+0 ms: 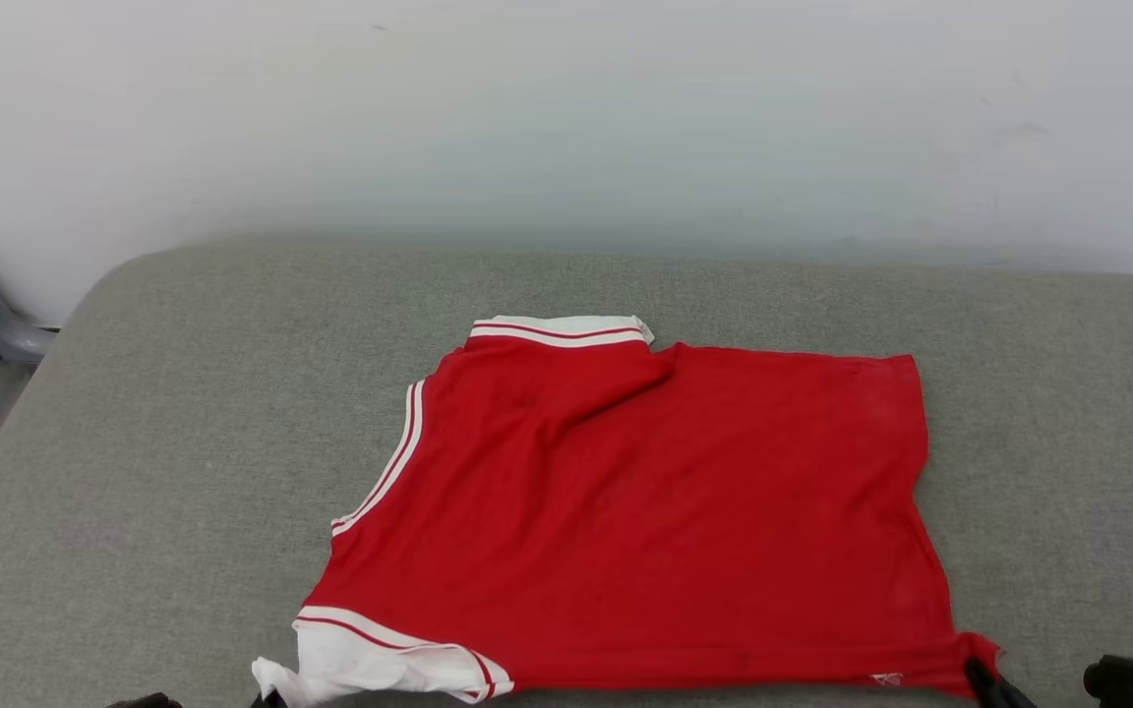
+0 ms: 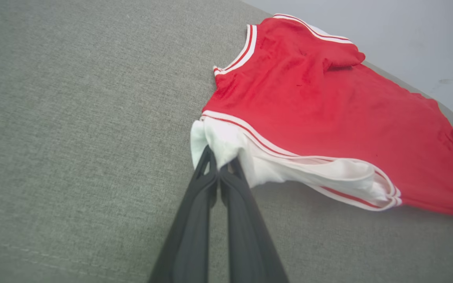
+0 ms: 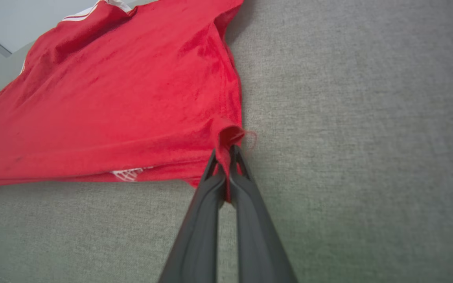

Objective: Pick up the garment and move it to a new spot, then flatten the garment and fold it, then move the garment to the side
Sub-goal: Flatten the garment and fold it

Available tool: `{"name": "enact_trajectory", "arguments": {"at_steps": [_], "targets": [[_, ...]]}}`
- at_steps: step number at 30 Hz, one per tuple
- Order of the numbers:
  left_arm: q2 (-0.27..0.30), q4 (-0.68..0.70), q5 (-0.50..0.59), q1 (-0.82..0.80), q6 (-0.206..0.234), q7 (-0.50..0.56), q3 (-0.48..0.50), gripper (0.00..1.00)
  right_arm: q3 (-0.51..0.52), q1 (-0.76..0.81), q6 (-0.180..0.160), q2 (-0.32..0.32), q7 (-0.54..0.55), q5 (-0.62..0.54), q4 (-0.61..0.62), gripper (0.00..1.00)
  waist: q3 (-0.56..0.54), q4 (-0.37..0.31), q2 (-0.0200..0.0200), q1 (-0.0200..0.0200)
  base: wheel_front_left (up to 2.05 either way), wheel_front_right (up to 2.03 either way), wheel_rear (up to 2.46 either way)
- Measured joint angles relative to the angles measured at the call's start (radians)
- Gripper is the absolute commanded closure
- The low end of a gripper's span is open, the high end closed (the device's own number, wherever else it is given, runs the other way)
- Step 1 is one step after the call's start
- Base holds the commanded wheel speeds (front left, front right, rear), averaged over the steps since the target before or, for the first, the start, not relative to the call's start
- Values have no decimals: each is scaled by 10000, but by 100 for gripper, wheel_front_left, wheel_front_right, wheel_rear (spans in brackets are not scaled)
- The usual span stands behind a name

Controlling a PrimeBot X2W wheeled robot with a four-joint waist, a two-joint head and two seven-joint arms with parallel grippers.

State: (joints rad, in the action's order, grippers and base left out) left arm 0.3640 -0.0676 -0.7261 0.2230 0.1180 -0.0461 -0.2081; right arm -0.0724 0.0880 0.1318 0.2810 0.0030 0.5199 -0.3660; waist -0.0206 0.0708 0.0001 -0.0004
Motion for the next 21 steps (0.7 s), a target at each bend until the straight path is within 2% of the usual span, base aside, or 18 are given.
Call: {"name": "enact_trajectory", "arguments": {"at_steps": [5,12,16,21], "targets": [[75,1045,-84,659,408,224,121,100,871,1347,0,-723,1076,-803,1868,100,-96,98,0,1,0,0,0],[234,1747,21,357,401,439,-13,100,1620,1859,-4,-1202,2439,-1459,3994,100,94,-19,0,3,0,0,0],[244,1668,211,-788,213,476,-180,100,1634,1427,-4,-1233,2847,-1638,4537,100,427,-81,-1,3,0,0,0],[86,1101,500,-2399,-90,359,-408,100,1442,232,-4,-1074,2986,-1781,4512,100,1087,-184,0,6,0,0,0]]}}
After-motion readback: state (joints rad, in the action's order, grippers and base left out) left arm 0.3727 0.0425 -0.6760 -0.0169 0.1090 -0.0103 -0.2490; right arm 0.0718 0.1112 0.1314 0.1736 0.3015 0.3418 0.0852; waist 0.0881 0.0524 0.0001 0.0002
